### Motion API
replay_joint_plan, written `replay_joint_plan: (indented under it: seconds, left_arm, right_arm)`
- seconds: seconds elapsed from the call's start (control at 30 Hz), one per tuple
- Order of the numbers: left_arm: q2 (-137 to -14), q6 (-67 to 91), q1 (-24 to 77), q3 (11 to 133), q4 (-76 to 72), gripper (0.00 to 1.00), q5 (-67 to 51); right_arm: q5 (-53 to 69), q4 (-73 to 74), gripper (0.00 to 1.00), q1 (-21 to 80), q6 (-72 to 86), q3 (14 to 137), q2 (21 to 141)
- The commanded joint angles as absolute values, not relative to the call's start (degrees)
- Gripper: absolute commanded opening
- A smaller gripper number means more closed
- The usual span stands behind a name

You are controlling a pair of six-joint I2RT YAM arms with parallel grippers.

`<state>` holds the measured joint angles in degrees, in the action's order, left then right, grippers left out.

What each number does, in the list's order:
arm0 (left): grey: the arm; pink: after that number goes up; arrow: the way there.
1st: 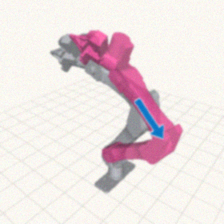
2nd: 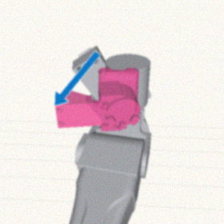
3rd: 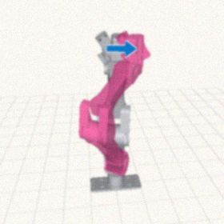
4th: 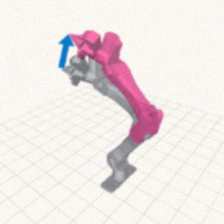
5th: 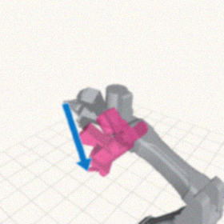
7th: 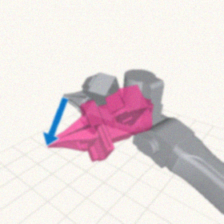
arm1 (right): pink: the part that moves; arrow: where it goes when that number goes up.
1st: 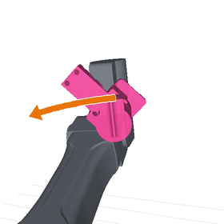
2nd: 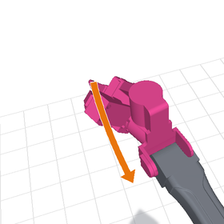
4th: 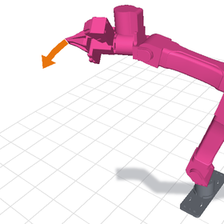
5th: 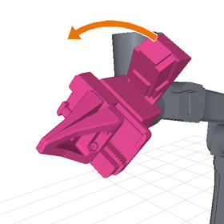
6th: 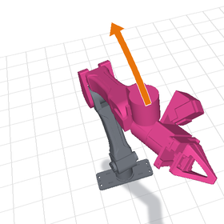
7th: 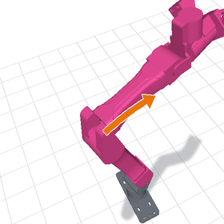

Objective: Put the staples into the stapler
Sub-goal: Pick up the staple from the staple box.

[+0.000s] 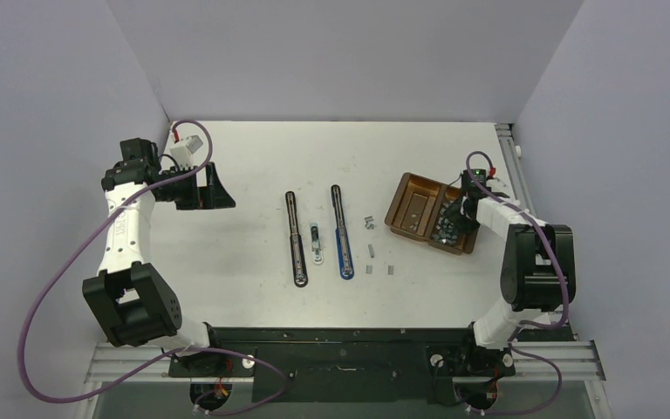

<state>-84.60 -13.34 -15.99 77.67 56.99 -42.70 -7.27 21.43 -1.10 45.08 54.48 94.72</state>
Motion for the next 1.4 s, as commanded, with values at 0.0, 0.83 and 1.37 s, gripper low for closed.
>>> replay_joint_plan:
  seconds: [0.0,0.83,1.37]
  left_arm:
    - [-83.3,-14.2,-16.5,79.0,57.2,0.96,-44.2]
    - [-83.9,-14.1,-16.7,80.0,57.8,0.96,-44.4]
    - [-83.3,-14.2,-16.7,80.2,57.9,0.96,-44.7]
  right_arm:
    - [-10.4,20.1,0.4,-1.4,45.5,57.3,96.7]
    - [-7.2,19.3,0.09,-1.5,45.8,55.8,94.5]
    - [-1.0,28.2,0.09,8.1,43.5,53.3,75.7]
